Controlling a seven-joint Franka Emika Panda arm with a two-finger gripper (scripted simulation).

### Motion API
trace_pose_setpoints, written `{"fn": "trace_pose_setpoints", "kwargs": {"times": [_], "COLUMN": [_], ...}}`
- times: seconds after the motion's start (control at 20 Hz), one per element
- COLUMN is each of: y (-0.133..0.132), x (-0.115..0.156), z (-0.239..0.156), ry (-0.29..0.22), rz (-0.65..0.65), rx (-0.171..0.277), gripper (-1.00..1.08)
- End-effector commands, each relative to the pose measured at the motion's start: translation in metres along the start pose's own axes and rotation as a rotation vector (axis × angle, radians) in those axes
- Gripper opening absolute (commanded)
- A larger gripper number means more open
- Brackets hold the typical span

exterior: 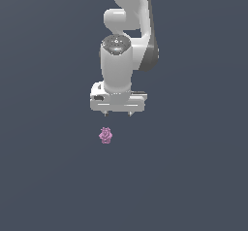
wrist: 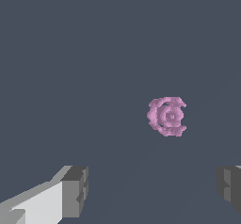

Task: Pick up the object and move it to a goal position.

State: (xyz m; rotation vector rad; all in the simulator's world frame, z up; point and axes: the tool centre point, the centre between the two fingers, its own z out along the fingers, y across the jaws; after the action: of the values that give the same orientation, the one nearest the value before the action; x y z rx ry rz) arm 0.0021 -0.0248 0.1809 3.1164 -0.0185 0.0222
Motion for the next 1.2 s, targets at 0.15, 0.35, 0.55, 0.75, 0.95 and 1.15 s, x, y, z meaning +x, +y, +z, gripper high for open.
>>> {"fn": "trace_pose_setpoints", "kwargs": {"times": [0.15, 0.35, 0.55, 0.75, 0.95, 1.15], "y": [-0.001, -0.003, -0.005, -0.003, 0.000, 0.006], "x": [0.003, 0.012, 0.014, 0.014, 0.015, 0.018], "z": [-0.005, -0.022, -0.028, -0.025, -0.019, -0.009], "ry": [0.009, 0.041, 0.052, 0.048, 0.046, 0.040], "rz": [-0.003, -0.011, -0.009, -0.018, -0.044, -0.089], "rx": [0.003, 0.014, 0.018, 0.017, 0.015, 0.013], "gripper": [1.00, 1.00, 1.00, 1.00, 1.00, 1.00]}}
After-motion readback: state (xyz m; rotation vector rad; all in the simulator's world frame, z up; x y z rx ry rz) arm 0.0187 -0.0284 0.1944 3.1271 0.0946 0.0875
